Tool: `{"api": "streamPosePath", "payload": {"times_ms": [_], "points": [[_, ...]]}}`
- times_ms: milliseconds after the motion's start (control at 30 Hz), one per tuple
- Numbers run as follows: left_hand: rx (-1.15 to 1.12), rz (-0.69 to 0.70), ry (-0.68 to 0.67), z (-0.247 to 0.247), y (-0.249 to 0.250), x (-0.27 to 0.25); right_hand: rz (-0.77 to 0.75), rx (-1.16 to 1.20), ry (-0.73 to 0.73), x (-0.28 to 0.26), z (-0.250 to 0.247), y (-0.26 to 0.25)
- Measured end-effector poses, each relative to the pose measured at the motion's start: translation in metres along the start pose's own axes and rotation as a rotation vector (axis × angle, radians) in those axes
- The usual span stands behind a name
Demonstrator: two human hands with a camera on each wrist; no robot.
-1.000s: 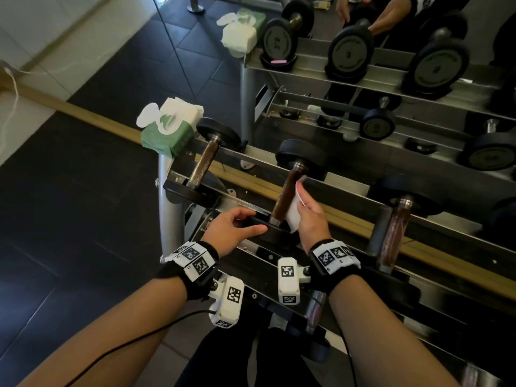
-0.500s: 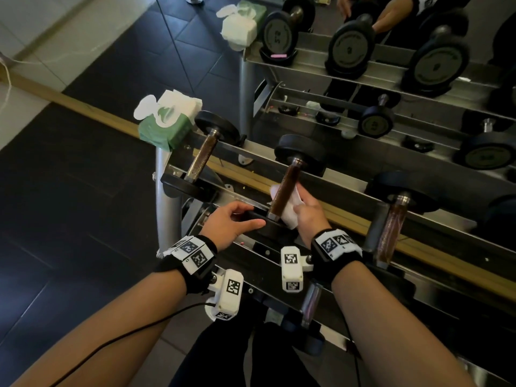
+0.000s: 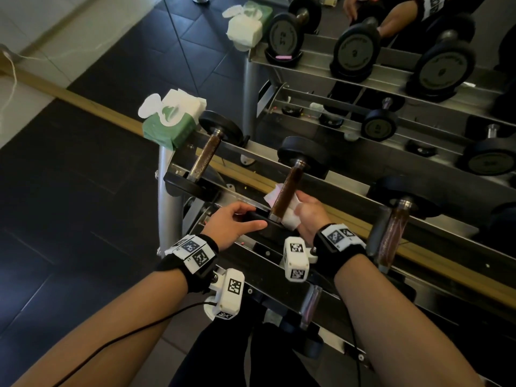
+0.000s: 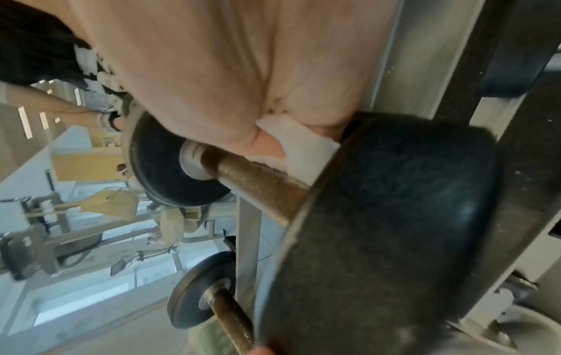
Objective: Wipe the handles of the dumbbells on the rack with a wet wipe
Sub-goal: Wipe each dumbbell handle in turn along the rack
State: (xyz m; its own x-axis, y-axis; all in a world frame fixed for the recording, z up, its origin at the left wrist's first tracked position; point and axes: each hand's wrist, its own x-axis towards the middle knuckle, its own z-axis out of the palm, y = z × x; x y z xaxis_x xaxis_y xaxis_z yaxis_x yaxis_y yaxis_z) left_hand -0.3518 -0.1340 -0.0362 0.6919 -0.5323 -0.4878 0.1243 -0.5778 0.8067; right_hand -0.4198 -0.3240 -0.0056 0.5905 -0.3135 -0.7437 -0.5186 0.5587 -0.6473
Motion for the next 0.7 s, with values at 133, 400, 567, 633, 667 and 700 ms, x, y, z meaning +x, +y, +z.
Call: {"api": "streamPosePath", "payload": {"times_ms": [133,400,567,633,667,700], "points": [[-0.017,0.006,0.005,0.001,-0.001,0.000,-0.040,-0.030,-0.025,-0.013,-0.020,0.009],[-0.012,-0.003,0.011,0.002,0.000,0.001,-0.020,-0.084,0.013,-0.005,-0.005,0.003],[-0.045,0.012,0.025,0.004,0.000,-0.003,-0.016,-0.089,0.014,-0.011,-0.010,0.007],[-0.062,0.017,0.019,0.004,-0.001,-0.004,-0.009,-0.089,-0.036,-0.018,-0.022,0.009],[-0.066,0.017,0.012,0.004,0.000,-0.004,-0.003,-0.060,-0.051,-0.021,-0.028,0.008],[-0.066,0.016,0.005,0.004,0.000,-0.004,-0.002,-0.033,-0.047,-0.024,-0.033,0.005]]}}
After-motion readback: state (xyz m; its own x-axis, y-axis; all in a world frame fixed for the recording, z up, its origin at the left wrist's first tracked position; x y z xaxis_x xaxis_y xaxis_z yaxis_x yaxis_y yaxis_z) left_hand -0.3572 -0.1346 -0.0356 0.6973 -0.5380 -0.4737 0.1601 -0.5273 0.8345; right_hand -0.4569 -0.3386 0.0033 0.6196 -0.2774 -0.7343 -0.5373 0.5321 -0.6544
